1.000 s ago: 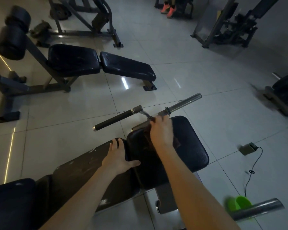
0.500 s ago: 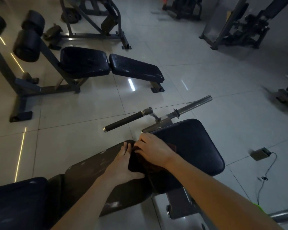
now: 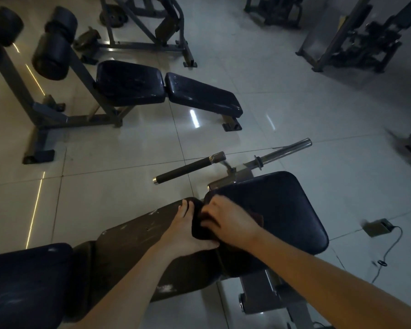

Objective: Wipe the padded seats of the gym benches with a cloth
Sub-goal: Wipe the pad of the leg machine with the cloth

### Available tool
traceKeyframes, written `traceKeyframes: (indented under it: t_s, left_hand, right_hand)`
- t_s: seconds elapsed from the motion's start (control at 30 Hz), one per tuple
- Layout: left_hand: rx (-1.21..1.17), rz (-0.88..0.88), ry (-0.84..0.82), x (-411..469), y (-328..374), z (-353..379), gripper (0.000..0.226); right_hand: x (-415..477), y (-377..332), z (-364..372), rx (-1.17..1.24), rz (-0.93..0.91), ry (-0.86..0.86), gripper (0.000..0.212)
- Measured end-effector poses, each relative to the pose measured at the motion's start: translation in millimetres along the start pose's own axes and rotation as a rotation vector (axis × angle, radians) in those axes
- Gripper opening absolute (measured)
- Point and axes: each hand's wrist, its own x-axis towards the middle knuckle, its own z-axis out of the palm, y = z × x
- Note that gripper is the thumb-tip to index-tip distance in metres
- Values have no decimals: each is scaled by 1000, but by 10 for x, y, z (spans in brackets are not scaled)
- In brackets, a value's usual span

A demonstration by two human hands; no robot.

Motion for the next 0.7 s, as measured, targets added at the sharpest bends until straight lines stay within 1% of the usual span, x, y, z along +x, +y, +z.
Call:
traceKeyframes:
  t_s: [0.03,0.1,0.17,0.23,0.3,0.4,0.5,0.53,0.6,0.63,0.7]
  left_hand:
    - [1,-9,-3,3,-9,-2,136]
    - [14,-17,-7,1,-16,0,138]
    - [40,5,-4,7,-2,5,137]
    - [38,14,-14,10,20,-9,135]
    - [10,-2,-26,14,33,-29,138]
    - [-25,-28,-45,6,41,-67,143]
    - [-33,-48,-69,-46,116,-82,141]
    - [-38,-53,-71,-62,135,-99,139]
    - [-53,-64,-80,-72,135,-138,135]
    - [-59,-68,-86,-70,132,-148,132]
    - [-66,-71,-92,-76,144,-148,128]
  right_hand:
    - [-77,-25,42,-20,-77,-20,26]
    - [-68,1,62,-47,-131,-14,27]
    - [86,54,29,-125,-146,64,26]
    - [243,70,-44,-112,-63,138,28]
    - [356,122,-81,-83,14,177,30]
    - [490,186,-127,-106,105,174,30]
    - [580,270,-227,-59,298,196,27]
    - [582,296,-284,13,355,192,27]
    - [504,315,-458,277,439,202,27]
    - [432,334,-560,436,472,245,27]
    - [255,391,-765,742,542,391,29]
